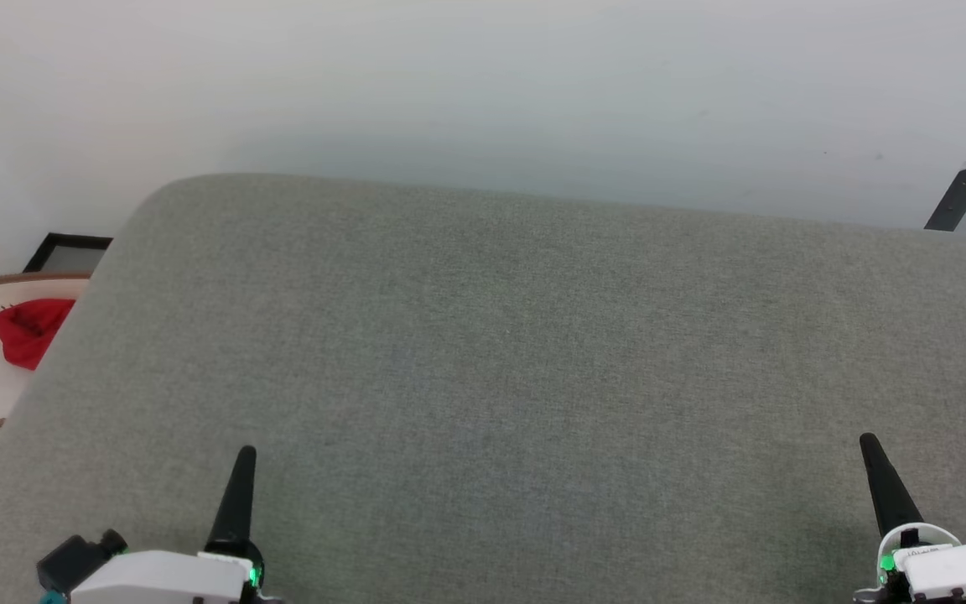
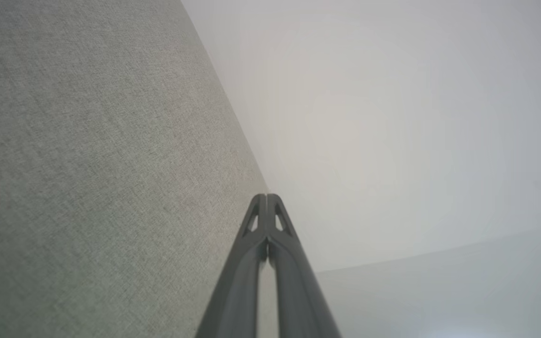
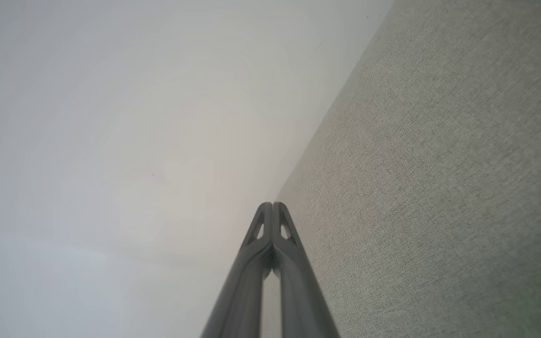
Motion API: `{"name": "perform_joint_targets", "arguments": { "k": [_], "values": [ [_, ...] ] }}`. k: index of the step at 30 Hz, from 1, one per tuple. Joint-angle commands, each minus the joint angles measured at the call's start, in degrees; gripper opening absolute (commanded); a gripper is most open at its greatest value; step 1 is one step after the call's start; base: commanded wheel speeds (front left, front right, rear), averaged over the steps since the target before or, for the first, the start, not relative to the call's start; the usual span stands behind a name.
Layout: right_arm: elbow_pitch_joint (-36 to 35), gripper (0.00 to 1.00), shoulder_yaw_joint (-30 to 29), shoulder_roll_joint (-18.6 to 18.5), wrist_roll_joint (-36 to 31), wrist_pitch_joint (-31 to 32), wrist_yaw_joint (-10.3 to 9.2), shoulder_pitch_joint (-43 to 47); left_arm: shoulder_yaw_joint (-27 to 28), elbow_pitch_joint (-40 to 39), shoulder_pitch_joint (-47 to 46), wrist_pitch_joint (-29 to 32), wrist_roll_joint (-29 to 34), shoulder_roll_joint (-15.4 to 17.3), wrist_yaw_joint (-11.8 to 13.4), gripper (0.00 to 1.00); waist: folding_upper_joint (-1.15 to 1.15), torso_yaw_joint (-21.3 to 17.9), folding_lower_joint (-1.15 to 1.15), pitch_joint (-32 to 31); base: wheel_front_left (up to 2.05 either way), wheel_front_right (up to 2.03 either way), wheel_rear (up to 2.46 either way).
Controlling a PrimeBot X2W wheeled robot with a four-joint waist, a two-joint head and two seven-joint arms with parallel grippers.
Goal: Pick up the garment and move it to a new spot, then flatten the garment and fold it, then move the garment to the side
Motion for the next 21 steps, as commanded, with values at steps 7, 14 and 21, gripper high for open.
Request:
{"name": "perform_joint_targets", "arguments": {
  "k": [7,14,21],
  "values": [
    [0.7,0.00,-0.2,0.1,3.8,0.6,0.00,-2.0,0.5,0.2,-1.7,1.3,-4.2,-0.2,-0.1,0.00,0.00,0.1,0.00,-0.1,0.00,0.00,0.00],
    [1.6,0.00,-0.2,0.2,6.9,1.0,-0.01,-2.8,0.8,0.7,-2.3,2.2,-7.3,-0.4,-0.1,0.00,0.00,0.2,0.00,-0.1,0.00,0.00,0.00],
    [2.5,0.00,-0.3,0.3,9.7,1.4,-0.01,-3.5,1.1,1.1,-2.9,3.1,-10.2,-0.6,-0.2,0.00,0.00,0.3,0.00,-0.2,0.00,0.00,0.00]
  ]
}}
